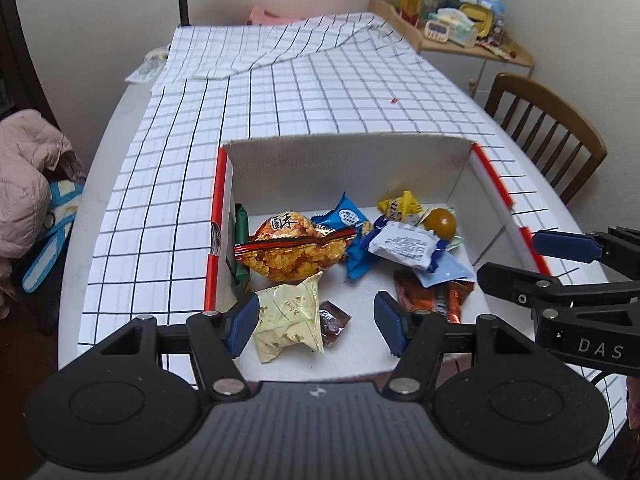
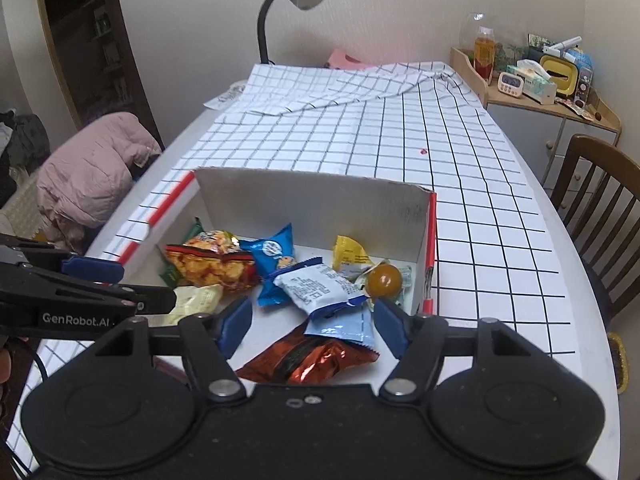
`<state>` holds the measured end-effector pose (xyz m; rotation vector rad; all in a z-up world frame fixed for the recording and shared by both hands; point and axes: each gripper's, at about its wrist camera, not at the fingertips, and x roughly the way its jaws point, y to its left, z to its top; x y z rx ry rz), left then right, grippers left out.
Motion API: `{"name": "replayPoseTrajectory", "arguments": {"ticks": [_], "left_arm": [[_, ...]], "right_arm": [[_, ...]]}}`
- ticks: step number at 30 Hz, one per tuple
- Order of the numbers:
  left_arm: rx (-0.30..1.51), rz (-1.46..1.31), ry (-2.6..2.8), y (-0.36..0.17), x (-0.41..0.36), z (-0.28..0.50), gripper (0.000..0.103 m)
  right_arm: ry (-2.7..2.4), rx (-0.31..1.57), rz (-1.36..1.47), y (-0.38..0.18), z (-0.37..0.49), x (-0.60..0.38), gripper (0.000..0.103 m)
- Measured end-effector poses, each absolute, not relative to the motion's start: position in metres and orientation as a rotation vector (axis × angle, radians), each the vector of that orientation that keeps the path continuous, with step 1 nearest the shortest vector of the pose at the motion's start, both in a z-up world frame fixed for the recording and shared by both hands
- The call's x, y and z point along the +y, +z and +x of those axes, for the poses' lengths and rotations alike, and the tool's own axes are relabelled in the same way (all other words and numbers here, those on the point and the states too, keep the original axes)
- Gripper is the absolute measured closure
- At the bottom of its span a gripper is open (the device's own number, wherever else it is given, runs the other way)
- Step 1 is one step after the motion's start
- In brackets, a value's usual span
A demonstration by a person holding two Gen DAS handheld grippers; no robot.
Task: Organize snacks
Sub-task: 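Open both tools to drop the cream bag and orange egg snack into the box, then withdraw both tools from the box toward the remaining candies on the table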
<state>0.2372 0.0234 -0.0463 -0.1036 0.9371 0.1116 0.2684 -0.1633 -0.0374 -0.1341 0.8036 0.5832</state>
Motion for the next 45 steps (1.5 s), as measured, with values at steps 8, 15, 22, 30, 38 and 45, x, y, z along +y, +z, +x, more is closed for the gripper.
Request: {"name": "replayPoseTrajectory", "arguments": {"ticks": [8, 15, 22, 30, 38, 45], "left_arm": [[0.869, -0.085, 0.084, -0.028, 0.014, 0.204, 0.038], [0.849, -0.102, 0.073, -0.023, 0.019, 0.179, 0.037], [0.843, -0.136, 0.071, -0.025, 0.03, 0.156, 0.031], [0.858, -0.172, 0.084, -0.038, 0.04, 0.132, 0.031], [0.914, -0.209, 0.105, -0.064, 0.044, 0.117, 0.031], [0.983, -0.179, 0.124, -0.097, 0.043, 0.111, 0.031]], "right_arm": [[0.607, 0.761, -0.113, -0.023, 0.238, -0.168, 0.027], [0.627, 0.735, -0.096, -0.015, 0.213, -0.171, 0.021], [0.651, 0.718, -0.091, -0.014, 0.188, -0.172, 0.018], [0.689, 0.692, -0.11, -0.022, 0.158, -0.171, 0.0], [0.758, 0.731, -0.148, -0.053, 0.135, -0.166, 0.0], [0.815, 0.809, -0.245, -0.091, 0.116, -0.15, 0.002]]}}
